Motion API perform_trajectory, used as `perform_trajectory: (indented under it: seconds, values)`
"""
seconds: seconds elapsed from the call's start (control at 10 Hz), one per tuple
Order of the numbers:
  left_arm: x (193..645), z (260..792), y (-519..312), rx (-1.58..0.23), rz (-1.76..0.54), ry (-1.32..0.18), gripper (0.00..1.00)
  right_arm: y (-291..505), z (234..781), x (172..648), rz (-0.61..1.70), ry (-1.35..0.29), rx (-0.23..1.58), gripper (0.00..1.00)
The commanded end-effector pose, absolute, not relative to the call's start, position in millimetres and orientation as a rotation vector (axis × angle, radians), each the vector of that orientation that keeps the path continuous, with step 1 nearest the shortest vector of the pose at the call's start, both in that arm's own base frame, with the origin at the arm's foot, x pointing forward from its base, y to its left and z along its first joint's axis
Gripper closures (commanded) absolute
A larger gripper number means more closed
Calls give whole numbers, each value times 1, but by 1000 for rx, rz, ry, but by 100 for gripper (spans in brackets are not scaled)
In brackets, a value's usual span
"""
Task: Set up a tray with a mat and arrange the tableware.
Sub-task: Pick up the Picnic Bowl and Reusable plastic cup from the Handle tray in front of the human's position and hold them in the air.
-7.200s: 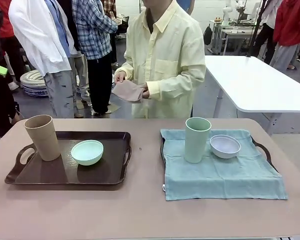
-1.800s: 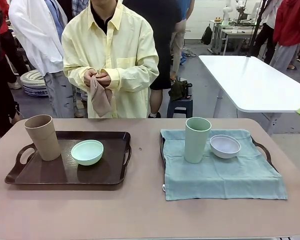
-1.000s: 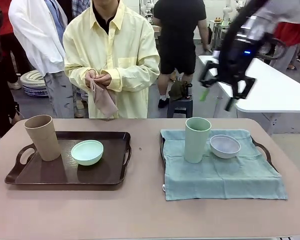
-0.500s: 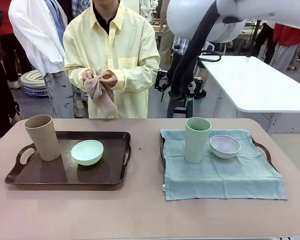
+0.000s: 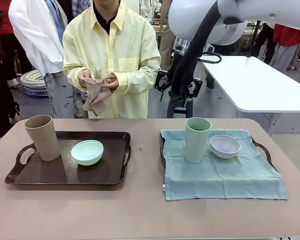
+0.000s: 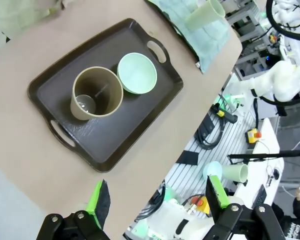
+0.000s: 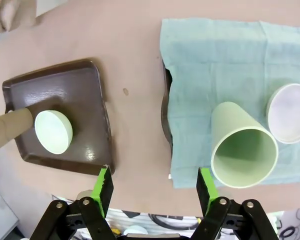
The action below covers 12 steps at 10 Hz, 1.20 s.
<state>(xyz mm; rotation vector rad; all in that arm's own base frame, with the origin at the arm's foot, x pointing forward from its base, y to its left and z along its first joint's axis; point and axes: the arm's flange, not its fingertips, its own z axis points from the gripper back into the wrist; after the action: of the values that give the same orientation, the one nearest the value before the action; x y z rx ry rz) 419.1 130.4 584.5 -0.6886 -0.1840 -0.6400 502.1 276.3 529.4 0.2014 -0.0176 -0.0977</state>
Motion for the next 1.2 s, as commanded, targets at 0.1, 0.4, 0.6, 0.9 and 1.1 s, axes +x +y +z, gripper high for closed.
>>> perform_trajectory:
  seconds: [0.1, 0.4, 0.6, 0.9, 1.1]
  values:
    - [419, 585, 130, -689, -640, -184, 0, 276, 529, 502, -98, -18, 201, 13]
    - [437, 568, 135, -563, -1207, -364, 0, 325, 518, 503, -73, -6, -7, 13]
    - [445, 552, 137, -531, -1379, -417, 0, 369, 508, 504, -7, 8, -79, 13]
    - [458, 524, 135, -577, -1432, -615, 0, 432, 479, 506, 97, -7, -78, 13]
    - [477, 508, 116, -596, -1387, -665, 0, 470, 459, 511, 139, -40, -64, 13]
